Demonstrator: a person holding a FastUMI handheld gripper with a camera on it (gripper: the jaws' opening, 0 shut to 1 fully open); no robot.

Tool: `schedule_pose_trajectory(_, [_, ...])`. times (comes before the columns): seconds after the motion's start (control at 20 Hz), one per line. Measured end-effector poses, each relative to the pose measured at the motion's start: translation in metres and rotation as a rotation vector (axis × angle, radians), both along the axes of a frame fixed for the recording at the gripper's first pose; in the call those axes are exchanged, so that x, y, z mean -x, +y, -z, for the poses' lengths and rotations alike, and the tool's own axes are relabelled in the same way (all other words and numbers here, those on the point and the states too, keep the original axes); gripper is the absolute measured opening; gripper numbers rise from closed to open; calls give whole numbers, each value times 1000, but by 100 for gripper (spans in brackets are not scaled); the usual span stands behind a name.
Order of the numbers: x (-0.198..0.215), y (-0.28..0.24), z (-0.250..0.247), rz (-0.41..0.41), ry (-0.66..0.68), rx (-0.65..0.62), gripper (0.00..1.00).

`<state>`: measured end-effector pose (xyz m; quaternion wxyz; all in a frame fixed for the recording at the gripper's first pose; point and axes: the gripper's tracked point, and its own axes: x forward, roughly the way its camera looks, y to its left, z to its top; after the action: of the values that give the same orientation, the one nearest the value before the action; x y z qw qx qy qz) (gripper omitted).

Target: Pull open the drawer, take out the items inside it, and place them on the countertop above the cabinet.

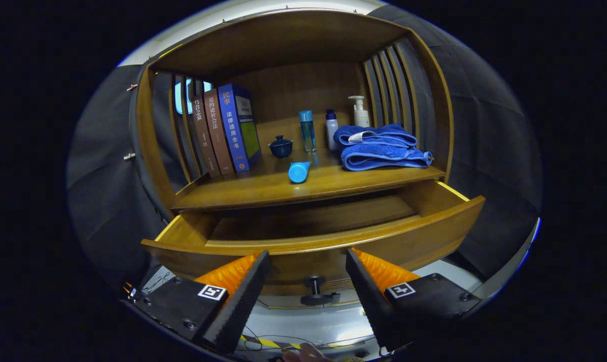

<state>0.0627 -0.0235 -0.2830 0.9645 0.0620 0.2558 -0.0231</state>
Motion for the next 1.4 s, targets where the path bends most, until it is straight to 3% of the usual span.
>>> schedule_pose_trajectory(0.55, [-65,0,7,3,-9,-5,100])
schedule_pose_trajectory(1.4, [-75,3,8,21,-36,3,100])
